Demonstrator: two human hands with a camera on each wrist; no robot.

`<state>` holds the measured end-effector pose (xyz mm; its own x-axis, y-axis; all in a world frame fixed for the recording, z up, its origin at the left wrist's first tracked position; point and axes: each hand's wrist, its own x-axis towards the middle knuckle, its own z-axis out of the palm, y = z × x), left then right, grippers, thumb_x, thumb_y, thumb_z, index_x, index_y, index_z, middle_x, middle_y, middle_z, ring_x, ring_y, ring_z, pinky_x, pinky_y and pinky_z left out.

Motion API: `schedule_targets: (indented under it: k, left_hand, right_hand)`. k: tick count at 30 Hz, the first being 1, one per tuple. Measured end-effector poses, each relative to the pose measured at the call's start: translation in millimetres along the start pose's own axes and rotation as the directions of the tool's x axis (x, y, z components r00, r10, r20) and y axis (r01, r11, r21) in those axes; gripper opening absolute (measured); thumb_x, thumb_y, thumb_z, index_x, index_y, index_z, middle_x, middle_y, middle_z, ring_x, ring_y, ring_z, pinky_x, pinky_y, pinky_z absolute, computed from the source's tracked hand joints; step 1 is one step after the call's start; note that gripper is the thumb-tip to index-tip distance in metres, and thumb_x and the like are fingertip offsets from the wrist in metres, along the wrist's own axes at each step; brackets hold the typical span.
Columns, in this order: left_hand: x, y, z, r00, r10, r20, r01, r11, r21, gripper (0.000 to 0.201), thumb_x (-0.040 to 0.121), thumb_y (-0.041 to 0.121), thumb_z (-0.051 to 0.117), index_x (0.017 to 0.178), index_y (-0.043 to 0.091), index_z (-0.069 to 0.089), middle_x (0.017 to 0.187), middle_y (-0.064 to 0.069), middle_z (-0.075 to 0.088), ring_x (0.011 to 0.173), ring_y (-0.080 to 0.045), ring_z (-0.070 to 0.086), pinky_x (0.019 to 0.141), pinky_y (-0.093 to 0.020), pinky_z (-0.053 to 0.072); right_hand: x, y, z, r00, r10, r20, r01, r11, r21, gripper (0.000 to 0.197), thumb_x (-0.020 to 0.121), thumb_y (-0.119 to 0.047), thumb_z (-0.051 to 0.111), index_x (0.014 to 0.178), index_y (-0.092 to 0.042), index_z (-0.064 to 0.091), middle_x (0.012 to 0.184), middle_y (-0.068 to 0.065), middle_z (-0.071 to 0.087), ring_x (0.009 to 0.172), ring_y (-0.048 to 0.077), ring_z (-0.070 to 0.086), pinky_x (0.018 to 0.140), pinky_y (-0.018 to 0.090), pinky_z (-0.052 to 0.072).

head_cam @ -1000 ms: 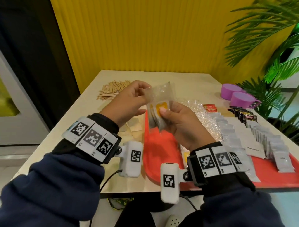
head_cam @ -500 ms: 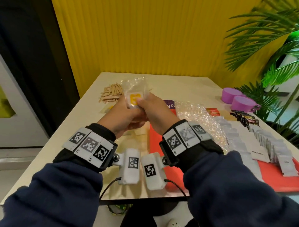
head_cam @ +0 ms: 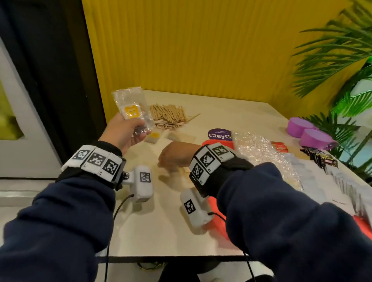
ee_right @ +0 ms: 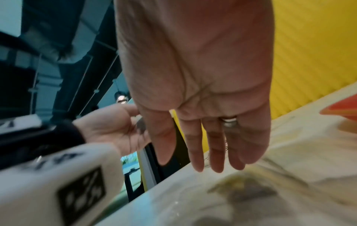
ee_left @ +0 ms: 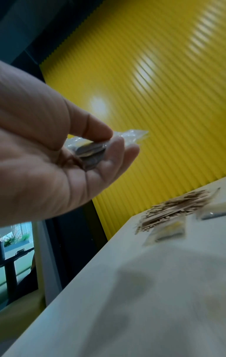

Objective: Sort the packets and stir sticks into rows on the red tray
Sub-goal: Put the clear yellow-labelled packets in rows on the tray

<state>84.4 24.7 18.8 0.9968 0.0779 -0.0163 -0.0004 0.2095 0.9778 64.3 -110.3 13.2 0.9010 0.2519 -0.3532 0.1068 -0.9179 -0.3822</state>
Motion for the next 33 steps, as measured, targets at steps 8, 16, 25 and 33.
schedule_targets:
  k: [8, 16, 25, 33]
  left_hand:
    - [27, -5, -9, 0.999, -0.032, -0.004, 0.031, 0.991, -0.133, 0.016, 0.092, 0.000, 0.049, 0.104, 0.009, 0.044, 0.092, -0.016, 0.060, 0.055, -0.015, 0.067, 0.043, -0.015, 0.049]
    - [31, -29, -18, 0.998, -0.053, 0.039, 0.059, 0.981, -0.187, 0.018, 0.092, -0.001, 0.048, 0.106, 0.012, 0.046, 0.083, -0.013, 0.061, 0.052, -0.014, 0.067, 0.043, -0.015, 0.050]
    - [38, -35, -18, 0.993, -0.075, 0.088, 0.087, 0.986, -0.144, 0.023, 0.090, 0.002, 0.052, 0.105, 0.020, 0.051, 0.091, -0.004, 0.061, 0.072, -0.014, 0.058, 0.051, -0.020, 0.049]
    - [35, -39, -11, 0.969, -0.179, 0.171, 0.199, 0.974, -0.107, 0.022, 0.091, 0.001, 0.050, 0.095, 0.023, 0.049, 0.086, -0.006, 0.057, 0.067, -0.014, 0.052, 0.054, -0.023, 0.044]
  right_hand:
    - [14, -11, 18, 0.997, -0.069, 0.031, 0.075, 0.891, -0.448, 0.052, 0.079, -0.027, 0.071, 0.125, -0.013, 0.052, 0.119, 0.006, 0.056, 0.107, 0.025, 0.056, 0.077, 0.027, 0.043]
    - [30, -11, 6, 0.990, -0.130, -0.058, 0.094, 0.904, -0.416, 0.040, 0.091, -0.016, 0.054, 0.129, -0.008, 0.042, 0.126, 0.012, 0.053, 0.095, 0.023, 0.050, 0.071, 0.025, 0.033]
    - [52, 13, -26, 0.963, 0.150, -0.225, 0.013, 0.805, 0.593, 0.021, 0.086, 0.001, 0.055, 0.073, -0.015, 0.051, 0.080, 0.008, 0.053, 0.073, 0.021, 0.052, 0.061, 0.027, 0.046]
    - [59, -3, -22, 0.986, 0.091, -0.141, 0.093, 0.400, 0.912, 0.023, 0.095, 0.000, 0.038, 0.095, -0.015, 0.056, 0.089, 0.008, 0.055, 0.073, 0.017, 0.054, 0.060, 0.028, 0.047]
